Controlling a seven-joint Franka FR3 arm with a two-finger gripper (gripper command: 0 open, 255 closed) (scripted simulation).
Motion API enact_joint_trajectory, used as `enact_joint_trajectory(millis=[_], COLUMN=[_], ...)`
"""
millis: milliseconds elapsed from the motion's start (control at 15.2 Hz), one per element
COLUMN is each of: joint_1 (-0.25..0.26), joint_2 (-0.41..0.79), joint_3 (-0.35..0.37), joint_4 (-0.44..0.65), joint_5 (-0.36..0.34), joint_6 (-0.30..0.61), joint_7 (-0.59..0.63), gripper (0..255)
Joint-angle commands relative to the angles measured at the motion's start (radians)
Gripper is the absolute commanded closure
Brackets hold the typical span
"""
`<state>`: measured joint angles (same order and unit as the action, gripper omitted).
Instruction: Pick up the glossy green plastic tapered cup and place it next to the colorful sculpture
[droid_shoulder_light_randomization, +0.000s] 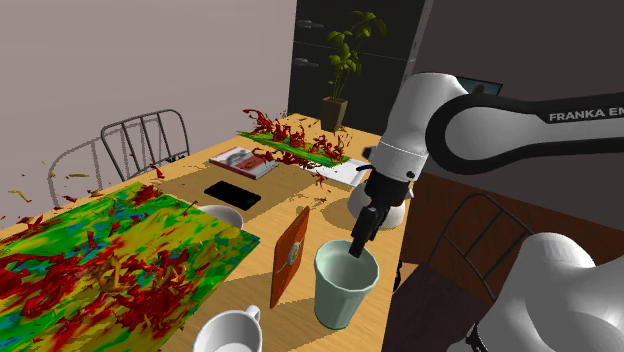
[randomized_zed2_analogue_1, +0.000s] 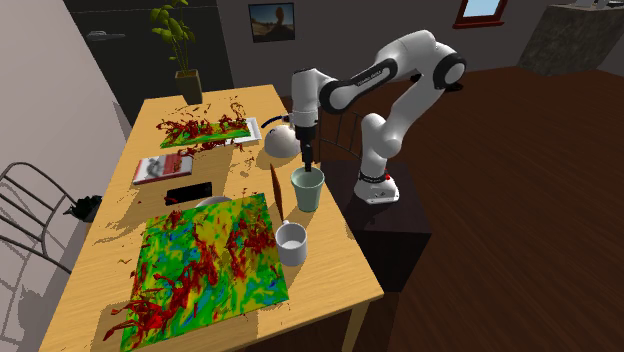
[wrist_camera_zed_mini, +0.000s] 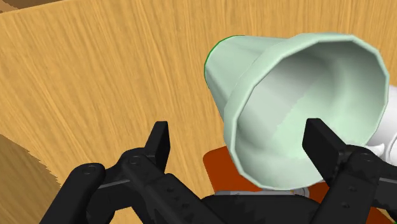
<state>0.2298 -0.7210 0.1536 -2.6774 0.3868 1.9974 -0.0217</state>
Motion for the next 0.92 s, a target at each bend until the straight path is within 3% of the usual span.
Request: enact_joint_trajectory(millis=[0, 264, 726, 792, 858], joint_1=[0.008, 0.017, 0.017, 0.017, 0.017], joint_2=[0.014, 0.037, 0.037, 0.037, 0.037], joint_3=[0.011, 0.026, 0.026, 0.026, 0.026], joint_4=[-0.022, -0.054, -0.054, -0.054, -0.054], joint_5=[0.013, 0.032, 0.032, 0.032, 0.032], joint_6=[0.038, 0.095, 0.095, 0.095, 0.095], joint_7=[-0.002, -0.007, -0.007, -0.007, -0.007], gripper=[0, 0, 0, 255, 255])
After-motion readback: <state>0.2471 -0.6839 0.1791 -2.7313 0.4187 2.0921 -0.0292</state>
